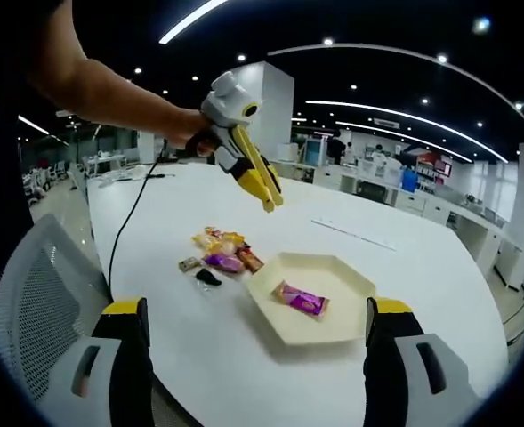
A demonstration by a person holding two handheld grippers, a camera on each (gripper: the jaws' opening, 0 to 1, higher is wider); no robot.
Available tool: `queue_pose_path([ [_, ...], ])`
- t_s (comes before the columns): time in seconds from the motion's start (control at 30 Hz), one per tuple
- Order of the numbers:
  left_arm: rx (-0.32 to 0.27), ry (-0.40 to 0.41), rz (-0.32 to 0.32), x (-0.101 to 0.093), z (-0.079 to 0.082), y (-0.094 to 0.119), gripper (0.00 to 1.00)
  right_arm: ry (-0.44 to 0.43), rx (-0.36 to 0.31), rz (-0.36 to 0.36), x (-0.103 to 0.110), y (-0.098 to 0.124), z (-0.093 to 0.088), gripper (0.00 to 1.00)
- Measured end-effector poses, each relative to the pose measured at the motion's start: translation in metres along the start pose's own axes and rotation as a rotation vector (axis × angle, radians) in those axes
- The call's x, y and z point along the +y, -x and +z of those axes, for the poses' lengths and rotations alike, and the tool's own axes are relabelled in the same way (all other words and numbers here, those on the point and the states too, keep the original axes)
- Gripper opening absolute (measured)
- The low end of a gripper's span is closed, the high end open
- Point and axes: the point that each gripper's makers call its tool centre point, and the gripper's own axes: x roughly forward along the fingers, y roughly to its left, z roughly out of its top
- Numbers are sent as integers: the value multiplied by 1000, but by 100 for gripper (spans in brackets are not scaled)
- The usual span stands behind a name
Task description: Place the target food into the container with the food tongs after gripping and lifting it, then release it inside without dropping or visibly crushing the food.
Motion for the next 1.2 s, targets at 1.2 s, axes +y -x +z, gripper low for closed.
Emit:
queue_pose_path([
  [1.2, 55, 58, 75, -5, -64, 34, 24, -13, 19, 4, 2, -1, -3, 99],
])
